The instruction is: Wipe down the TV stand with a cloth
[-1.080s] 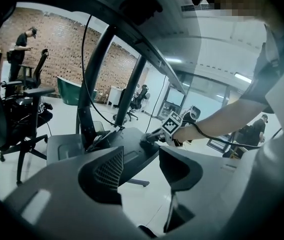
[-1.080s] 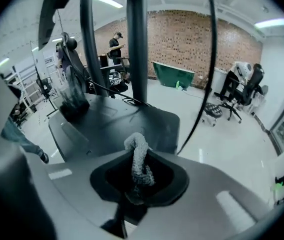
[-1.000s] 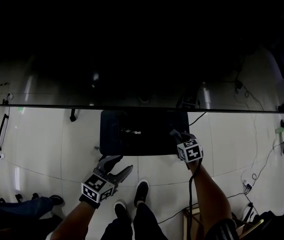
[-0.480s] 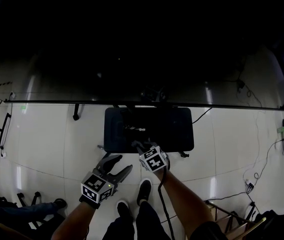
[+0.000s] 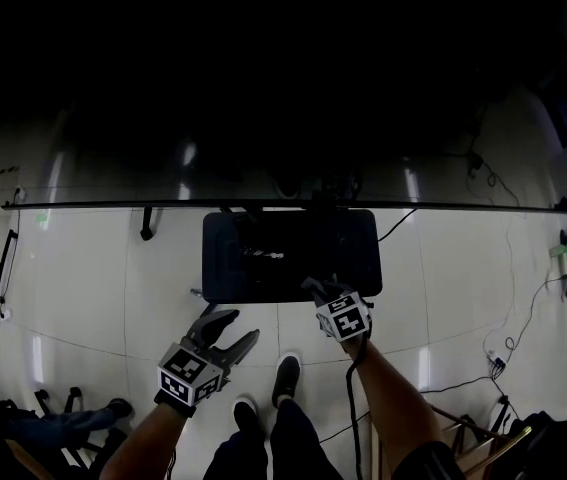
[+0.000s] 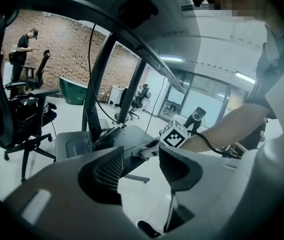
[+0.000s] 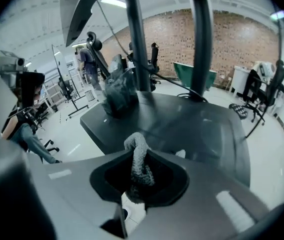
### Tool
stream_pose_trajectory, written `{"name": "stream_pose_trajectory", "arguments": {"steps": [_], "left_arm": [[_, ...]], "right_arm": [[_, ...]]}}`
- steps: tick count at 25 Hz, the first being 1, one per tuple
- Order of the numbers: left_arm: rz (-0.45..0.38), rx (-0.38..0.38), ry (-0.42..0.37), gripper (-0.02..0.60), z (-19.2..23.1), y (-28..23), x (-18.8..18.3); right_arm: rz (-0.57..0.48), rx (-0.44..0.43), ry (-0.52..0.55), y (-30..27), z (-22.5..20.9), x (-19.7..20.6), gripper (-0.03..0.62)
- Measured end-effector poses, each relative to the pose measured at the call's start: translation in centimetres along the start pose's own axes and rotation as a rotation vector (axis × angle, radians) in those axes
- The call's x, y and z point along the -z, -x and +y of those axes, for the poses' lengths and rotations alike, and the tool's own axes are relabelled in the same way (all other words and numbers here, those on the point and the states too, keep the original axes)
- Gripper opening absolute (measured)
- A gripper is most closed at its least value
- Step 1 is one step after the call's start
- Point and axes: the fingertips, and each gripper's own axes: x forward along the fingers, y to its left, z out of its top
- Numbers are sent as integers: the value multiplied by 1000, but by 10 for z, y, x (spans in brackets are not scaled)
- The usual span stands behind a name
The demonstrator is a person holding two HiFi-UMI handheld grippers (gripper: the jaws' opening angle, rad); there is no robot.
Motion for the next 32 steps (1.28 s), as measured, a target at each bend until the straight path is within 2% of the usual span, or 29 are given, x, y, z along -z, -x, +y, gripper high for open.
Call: {"name": "stream_pose_trajectory", "arguments": {"steps": [6,10,13,16,19,24,32], "left_arm": [[8,14,-14,245,-5,-7,0],[14,27,-25,245,-10,-12,2],[22,33,-32,245,-13,-12,3],[17,34,-41,245,-15,-8,-1],[6,38,-53,245,-23,3,-11],[-41,65,-113,245,-55,40,-46],[-61,104,-136,245,-144,164,-55]], "right_arm": [[2,126,-149,42,-85,41,52],[10,200,-243,63,-125,62,52],[-4,224,-314,73,-138,70,52],[-68,200,-365,83,-133,60,52],[-168,143,-371,106,-106,32,52],[-396,3,-360,185,-26,-27,52],[-560,-40,-297,363,135,-58,52]]}}
